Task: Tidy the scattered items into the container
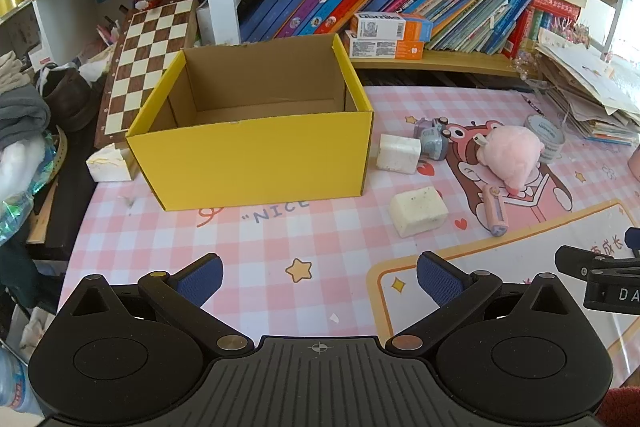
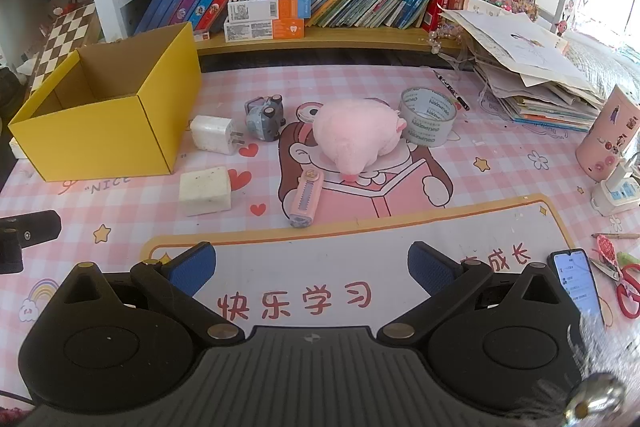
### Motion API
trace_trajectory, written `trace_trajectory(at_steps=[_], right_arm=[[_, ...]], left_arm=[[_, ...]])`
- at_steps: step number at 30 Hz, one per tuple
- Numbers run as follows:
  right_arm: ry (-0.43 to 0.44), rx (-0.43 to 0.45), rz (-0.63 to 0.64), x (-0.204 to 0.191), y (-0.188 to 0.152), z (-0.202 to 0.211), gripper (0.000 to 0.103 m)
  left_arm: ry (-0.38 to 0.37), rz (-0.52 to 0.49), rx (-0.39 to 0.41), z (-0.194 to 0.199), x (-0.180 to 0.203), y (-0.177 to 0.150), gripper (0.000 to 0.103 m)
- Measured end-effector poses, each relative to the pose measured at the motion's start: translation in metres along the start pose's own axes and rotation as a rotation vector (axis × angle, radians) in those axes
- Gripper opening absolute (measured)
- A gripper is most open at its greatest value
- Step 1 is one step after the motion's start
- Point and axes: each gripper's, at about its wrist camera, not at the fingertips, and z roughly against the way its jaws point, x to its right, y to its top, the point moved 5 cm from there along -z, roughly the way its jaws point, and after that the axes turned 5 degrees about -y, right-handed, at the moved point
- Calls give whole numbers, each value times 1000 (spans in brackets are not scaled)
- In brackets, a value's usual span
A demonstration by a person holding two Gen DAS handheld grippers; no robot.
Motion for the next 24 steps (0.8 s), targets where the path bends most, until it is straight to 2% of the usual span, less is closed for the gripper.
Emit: trace_trajectory(at_steps=[24], right_arm=[[7,-10,1,-1,-3,-3,103]], left_arm=[[-1,-4,4,2,1,0,103]])
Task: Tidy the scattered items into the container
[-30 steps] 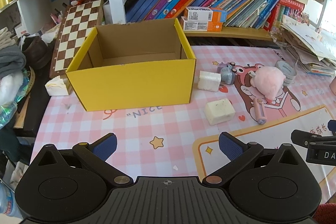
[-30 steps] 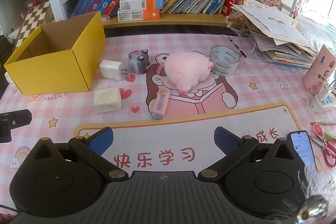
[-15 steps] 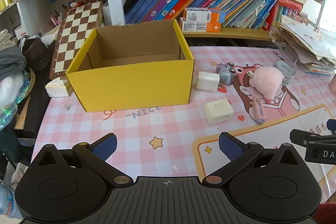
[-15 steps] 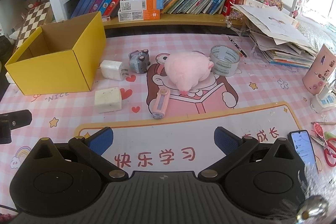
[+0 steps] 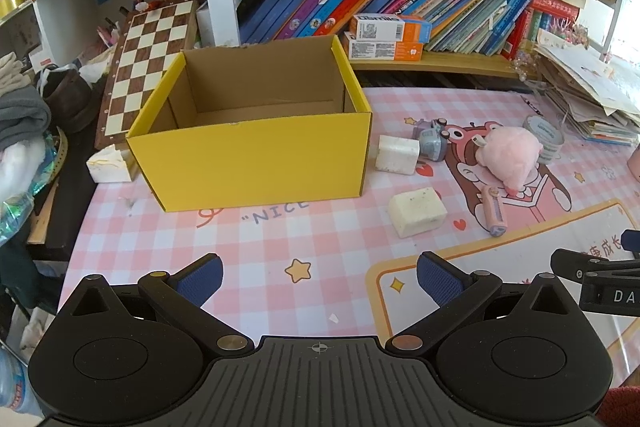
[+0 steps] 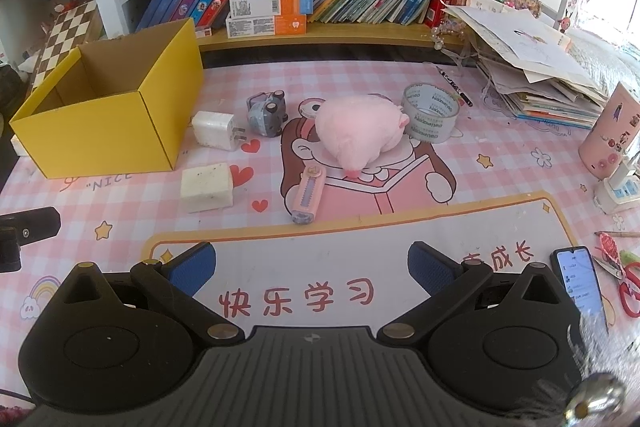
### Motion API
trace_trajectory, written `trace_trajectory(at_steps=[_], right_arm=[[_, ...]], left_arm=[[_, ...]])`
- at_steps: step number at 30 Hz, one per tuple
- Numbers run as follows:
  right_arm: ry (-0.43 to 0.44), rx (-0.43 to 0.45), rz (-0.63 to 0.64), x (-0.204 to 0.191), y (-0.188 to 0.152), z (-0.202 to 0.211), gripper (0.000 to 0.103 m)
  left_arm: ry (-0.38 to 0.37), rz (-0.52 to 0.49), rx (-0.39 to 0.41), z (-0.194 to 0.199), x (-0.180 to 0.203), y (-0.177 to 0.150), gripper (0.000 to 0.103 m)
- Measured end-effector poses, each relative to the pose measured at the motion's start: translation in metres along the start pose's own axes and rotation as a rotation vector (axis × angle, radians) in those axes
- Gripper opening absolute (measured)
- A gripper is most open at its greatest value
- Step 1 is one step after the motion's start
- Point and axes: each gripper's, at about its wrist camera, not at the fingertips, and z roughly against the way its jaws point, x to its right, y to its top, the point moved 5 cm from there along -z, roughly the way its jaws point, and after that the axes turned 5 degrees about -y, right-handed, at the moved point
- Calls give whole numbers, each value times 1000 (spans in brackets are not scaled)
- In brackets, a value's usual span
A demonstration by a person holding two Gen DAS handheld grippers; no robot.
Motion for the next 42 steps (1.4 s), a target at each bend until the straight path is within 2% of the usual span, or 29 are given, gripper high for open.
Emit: trace_trajectory(at_steps=[14,21,29,42], right_arm=[[2,-6,-3,-2,0,-1,103],[12,-13,1,-1,0,-5,103],[30,-19,13,0,2,-10,103],[118,-14,42,1,5,-14,103]], left_arm=[[-3,12,-13,-3,-1,0,103],[-39,8,-12,-3,2,-1,103],[-44,1,-11,-5,7,0,103],[-63,19,1,-6,19,1,103]])
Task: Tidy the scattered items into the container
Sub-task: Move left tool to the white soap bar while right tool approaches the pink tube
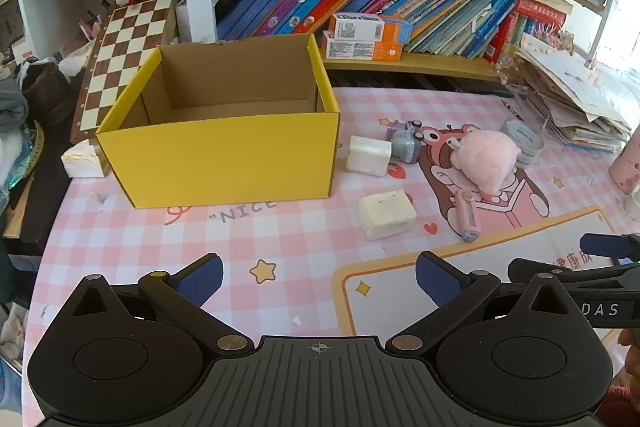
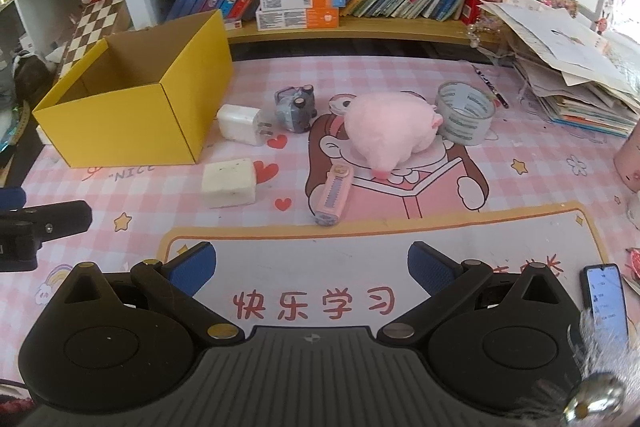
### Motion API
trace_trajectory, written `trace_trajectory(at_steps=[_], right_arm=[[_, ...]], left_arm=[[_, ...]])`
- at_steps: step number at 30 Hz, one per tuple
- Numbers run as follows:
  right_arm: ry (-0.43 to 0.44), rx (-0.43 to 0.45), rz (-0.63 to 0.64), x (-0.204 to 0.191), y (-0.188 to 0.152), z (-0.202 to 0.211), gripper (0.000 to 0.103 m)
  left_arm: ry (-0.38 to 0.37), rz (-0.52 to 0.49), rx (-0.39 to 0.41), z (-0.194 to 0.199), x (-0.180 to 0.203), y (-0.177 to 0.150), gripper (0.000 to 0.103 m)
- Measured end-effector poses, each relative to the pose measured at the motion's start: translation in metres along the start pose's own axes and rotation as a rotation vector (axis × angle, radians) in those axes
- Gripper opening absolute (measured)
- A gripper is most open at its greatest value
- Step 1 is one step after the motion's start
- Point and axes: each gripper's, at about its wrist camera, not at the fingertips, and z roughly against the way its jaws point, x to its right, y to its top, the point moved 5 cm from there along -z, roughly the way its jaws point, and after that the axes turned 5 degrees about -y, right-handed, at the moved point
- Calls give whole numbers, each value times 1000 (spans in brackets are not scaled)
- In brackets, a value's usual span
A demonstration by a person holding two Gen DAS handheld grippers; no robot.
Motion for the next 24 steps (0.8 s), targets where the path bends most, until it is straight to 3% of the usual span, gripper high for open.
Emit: trace_trajectory(at_steps=[10,18,24], right_arm=[[27,10,20,8,2,0,103],[34,8,38,16,2,-4,103],[52,22,42,20,5,-6,103]], left_arm=[[-12,-15,56,4,15,4,103],[-121,-53,96,5,34,6,103],[-80,-46,64,-4,38,9,103]])
